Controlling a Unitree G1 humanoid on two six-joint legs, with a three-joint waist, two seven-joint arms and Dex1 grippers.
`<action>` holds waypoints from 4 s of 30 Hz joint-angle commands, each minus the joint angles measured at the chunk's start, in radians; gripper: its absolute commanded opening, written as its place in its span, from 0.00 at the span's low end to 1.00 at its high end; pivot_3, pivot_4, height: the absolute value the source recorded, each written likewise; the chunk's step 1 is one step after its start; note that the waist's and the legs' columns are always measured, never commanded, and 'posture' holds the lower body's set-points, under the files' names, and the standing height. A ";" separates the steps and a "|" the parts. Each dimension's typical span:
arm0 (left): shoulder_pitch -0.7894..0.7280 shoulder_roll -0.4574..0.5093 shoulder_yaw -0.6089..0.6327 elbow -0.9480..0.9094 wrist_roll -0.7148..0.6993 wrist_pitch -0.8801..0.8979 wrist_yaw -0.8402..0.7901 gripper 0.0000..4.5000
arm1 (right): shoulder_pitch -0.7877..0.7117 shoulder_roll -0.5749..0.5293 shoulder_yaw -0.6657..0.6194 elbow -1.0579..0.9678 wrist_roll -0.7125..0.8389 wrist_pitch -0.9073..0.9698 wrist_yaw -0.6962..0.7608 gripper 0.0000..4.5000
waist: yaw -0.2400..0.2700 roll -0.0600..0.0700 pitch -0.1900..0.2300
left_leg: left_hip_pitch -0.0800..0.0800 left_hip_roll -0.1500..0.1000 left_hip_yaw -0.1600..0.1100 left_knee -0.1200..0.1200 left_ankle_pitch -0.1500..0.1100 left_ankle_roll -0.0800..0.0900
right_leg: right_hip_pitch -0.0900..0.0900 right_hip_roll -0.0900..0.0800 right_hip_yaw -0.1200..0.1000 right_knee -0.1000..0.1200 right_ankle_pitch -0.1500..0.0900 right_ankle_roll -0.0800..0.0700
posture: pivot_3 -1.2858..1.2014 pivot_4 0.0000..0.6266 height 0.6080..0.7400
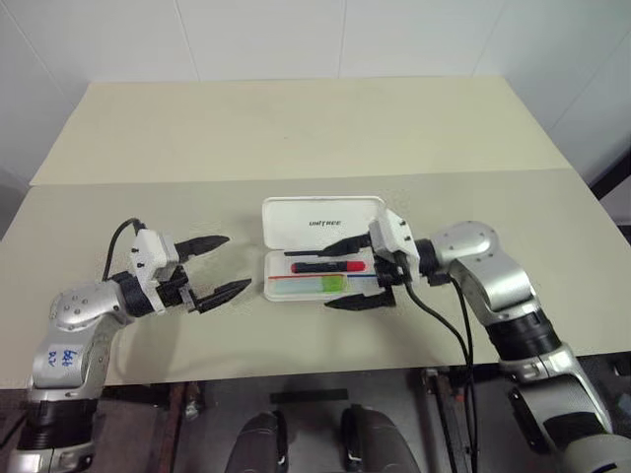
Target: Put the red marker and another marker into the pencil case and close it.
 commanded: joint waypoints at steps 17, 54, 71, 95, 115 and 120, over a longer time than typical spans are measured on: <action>0.056 -0.473 0.039 -0.235 0.276 0.273 0.937 1.00 | 0.075 -0.195 -0.202 0.021 0.086 0.013 -0.005 1.00 | 0.006 -0.002 0.000 | 0.001 -0.001 0.000 0.003 0.000 0.001 | 0.003 0.001 0.000 -0.001 0.002 0.003 | 0.52 0.24 1.00; -0.200 -0.564 -0.023 0.043 0.451 0.430 1.172 0.87 | 0.117 -0.199 -0.216 -0.028 0.101 -0.004 -0.073 1.00 | 0.050 -0.003 0.000 | 0.001 -0.001 0.002 0.005 -0.001 0.001 | 0.003 0.001 -0.001 -0.004 0.005 0.005 | 0.52 0.24 1.00; -0.208 -0.593 0.011 0.036 0.400 0.431 1.145 0.06 | 0.144 -0.197 -0.215 -0.050 0.105 -0.007 -0.084 1.00 | 0.038 -0.003 0.000 | 0.001 -0.001 0.003 0.004 -0.001 0.002 | 0.003 0.002 -0.002 -0.004 0.005 0.005 | 0.52 0.24 1.00; -0.343 -0.191 0.013 -0.148 -0.185 0.353 0.241 0.06 | 0.318 -0.276 -0.379 -0.140 0.154 -0.015 -0.126 1.00 | 0.049 -0.003 0.000 | 0.000 -0.001 0.004 0.003 0.002 -0.003 | 0.003 0.002 -0.002 -0.007 0.005 0.005 | 0.52 0.24 1.00; -0.583 -0.181 -0.548 0.388 0.151 -0.056 -0.389 0.06 | 0.552 -0.302 -0.577 -0.389 0.224 0.105 -0.317 1.00 | 0.050 -0.003 0.000 | -0.001 -0.001 0.005 0.003 0.001 0.001 | 0.004 0.003 -0.002 -0.012 0.006 0.007 | 0.52 0.24 1.00; -0.621 -0.281 -0.612 0.530 0.232 -0.156 -0.402 0.06 | 0.624 -0.299 -0.625 -0.460 0.251 0.139 -0.358 1.00 | 0.054 -0.003 0.000 | -0.002 -0.002 0.004 0.004 -0.002 0.006 | 0.004 0.003 -0.002 -0.012 0.006 0.008 | 0.52 0.24 1.00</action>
